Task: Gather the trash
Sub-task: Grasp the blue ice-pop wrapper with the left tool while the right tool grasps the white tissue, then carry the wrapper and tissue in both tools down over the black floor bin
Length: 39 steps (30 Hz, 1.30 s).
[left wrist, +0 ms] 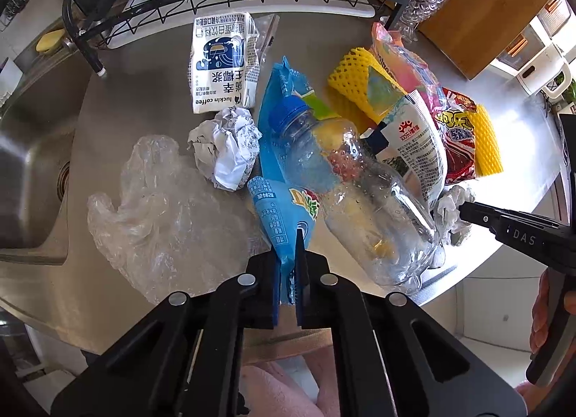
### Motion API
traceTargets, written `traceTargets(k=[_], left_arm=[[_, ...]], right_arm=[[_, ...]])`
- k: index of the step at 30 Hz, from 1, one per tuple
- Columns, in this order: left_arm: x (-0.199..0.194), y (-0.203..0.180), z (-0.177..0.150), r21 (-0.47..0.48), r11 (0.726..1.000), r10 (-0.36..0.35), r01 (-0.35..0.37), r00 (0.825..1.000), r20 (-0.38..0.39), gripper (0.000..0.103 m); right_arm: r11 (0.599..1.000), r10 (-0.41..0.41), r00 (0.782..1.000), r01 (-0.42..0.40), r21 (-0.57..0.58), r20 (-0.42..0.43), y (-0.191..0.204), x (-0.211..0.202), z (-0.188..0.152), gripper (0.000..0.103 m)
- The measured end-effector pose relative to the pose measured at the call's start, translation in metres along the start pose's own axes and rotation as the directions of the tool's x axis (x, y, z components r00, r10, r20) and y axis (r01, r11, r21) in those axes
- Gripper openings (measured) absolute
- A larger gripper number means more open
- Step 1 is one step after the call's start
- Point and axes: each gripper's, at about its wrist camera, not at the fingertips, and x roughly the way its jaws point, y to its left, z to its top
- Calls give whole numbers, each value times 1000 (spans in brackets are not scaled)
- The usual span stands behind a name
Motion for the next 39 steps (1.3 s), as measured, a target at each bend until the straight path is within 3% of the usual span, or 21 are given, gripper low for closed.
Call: traceTargets(k=[11,26,39], left_arm=[[-46,-3,12,16,1000,10,-12,995,97,3],[-112,-5,24,26,998,50,-58,969,243,2],[-190,-13,-23,35,996,68,-87,927,368,3]], right_arm=[[1000,27,994,-26,-11,106,8,-50,7,11],[998,46,980,-37,-49,195,25,-92,11,11],[982,134,948,-89,-164,288,61,-154,-35,11]])
